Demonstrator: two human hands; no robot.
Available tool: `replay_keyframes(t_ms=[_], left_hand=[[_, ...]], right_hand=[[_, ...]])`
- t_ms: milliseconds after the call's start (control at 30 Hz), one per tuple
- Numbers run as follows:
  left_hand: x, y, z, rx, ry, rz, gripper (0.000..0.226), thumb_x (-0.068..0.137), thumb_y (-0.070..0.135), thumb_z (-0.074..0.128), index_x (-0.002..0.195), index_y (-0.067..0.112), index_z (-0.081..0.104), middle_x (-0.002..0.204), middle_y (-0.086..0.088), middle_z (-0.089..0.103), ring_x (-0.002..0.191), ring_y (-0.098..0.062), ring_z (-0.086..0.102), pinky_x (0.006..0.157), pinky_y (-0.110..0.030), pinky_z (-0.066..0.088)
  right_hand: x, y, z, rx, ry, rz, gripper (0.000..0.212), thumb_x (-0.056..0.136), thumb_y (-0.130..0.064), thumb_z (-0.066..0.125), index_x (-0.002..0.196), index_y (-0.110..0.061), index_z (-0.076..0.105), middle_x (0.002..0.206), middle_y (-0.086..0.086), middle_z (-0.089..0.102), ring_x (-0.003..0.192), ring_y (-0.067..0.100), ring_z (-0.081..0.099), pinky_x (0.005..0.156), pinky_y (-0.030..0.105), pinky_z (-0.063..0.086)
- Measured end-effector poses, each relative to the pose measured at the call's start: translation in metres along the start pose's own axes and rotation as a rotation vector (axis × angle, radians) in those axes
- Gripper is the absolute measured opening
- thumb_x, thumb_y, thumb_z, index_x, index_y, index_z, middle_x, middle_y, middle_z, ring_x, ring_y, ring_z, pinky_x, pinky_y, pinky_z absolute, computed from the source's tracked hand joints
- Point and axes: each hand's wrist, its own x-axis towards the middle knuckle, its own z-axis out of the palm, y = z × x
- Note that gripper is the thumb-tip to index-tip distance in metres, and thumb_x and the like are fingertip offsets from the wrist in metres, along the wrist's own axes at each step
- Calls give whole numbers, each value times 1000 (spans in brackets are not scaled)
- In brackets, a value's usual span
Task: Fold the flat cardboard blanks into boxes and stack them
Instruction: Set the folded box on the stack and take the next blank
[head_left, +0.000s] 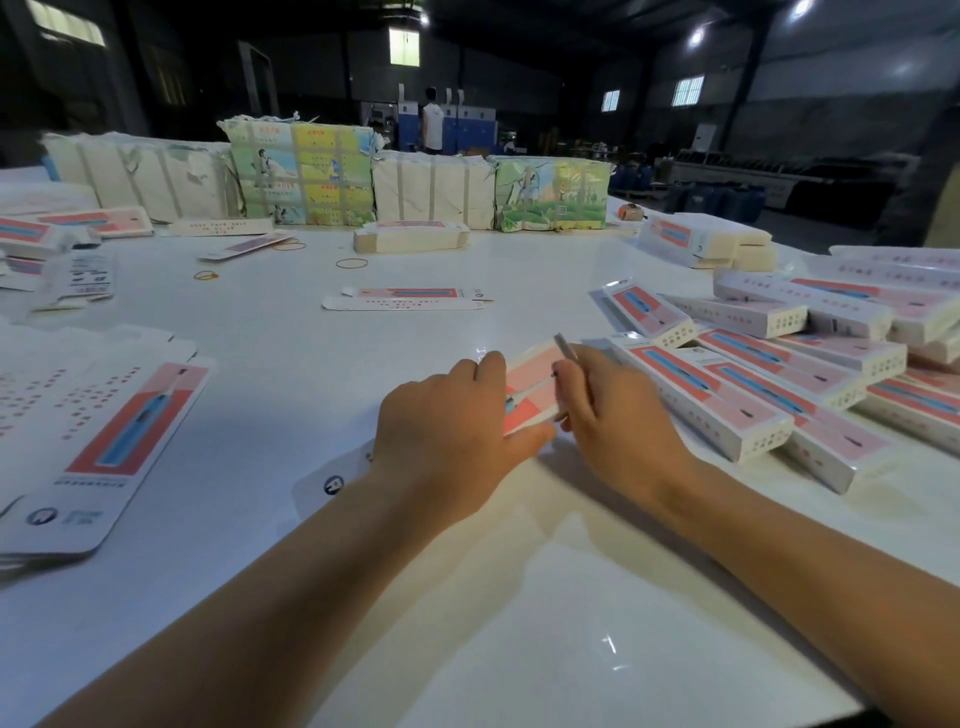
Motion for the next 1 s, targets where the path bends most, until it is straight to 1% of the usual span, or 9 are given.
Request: replay_keyframes(t_ms=[67, 167, 267, 367, 433, 633, 867, 933, 1000], left_hand=[[-2, 0, 0, 22, 10, 16, 64, 83, 71, 35, 126, 24, 38, 110, 5, 57, 93, -19, 59, 64, -27, 36], [-4, -4, -2, 22, 28, 34, 68, 83, 70, 35, 128, 20, 39, 108, 3, 58, 89, -21, 59, 63, -25, 34], [-5, -7, -5, -67, 35, 17, 64, 82, 68, 36, 124, 19, 41, 100, 1, 56, 80, -22, 53, 64, -26, 35], [-5, -7, -7, -26, 69, 45, 66, 83, 67, 37, 125, 17, 45, 105, -1, 60, 83, -23, 59, 62, -27, 36], [-6, -6, -9, -13, 66, 52, 67, 82, 67, 38, 125, 16, 47, 105, -1, 62, 84, -23, 61, 61, -27, 35], [-6, -7, -9, -17, 86, 71, 67, 82, 69, 39, 128, 20, 42, 113, 2, 60, 89, -18, 60, 62, -25, 34], [-6, -6, -11, 51, 75, 83, 71, 81, 67, 42, 131, 16, 44, 102, 0, 61, 83, -22, 59, 60, -26, 27], [-7, -5, -15, 70, 27, 84, 71, 78, 64, 54, 125, 11, 53, 91, -4, 64, 72, -24, 61, 57, -26, 29], [-6, -2, -18, 74, 13, 83, 72, 78, 63, 56, 126, 10, 53, 90, -4, 64, 72, -26, 62, 57, -26, 29]], right_hand=[[-3, 0, 0, 83, -9, 5, 31, 101, -30, 36, 88, -14, 59, 78, 4, 67, 72, 23, 63, 69, 41, 52], [1, -8, -4, 681, -22, 268, 40, 102, -25, 37, 80, -16, 69, 83, 9, 72, 80, 25, 70, 77, 42, 57], [7, -10, -9, 1064, -66, 442, 52, 100, -16, 40, 61, -15, 75, 73, 7, 73, 73, 21, 71, 66, 34, 58], [8, -9, -12, 1172, -82, 492, 40, 97, -10, 43, 70, -9, 73, 72, 8, 73, 68, 20, 71, 56, 26, 56], [8, -8, -12, 1181, -79, 513, 27, 94, -4, 44, 81, -4, 68, 75, 10, 73, 68, 20, 70, 57, 26, 57], [10, -4, -11, 1129, -53, 455, 26, 94, -1, 43, 88, -1, 68, 78, 12, 73, 71, 21, 71, 61, 29, 58], [4, -1, -11, 807, -13, 348, 37, 91, 1, 42, 68, -4, 71, 79, 8, 75, 80, 25, 71, 68, 31, 59], [2, -1, -11, 667, 24, 277, 30, 88, -3, 41, 70, 7, 63, 79, 15, 72, 82, 34, 68, 76, 43, 59], [0, -3, -11, 596, 10, 221, 32, 83, -14, 40, 79, 14, 55, 86, 32, 61, 89, 50, 56, 84, 64, 47]])
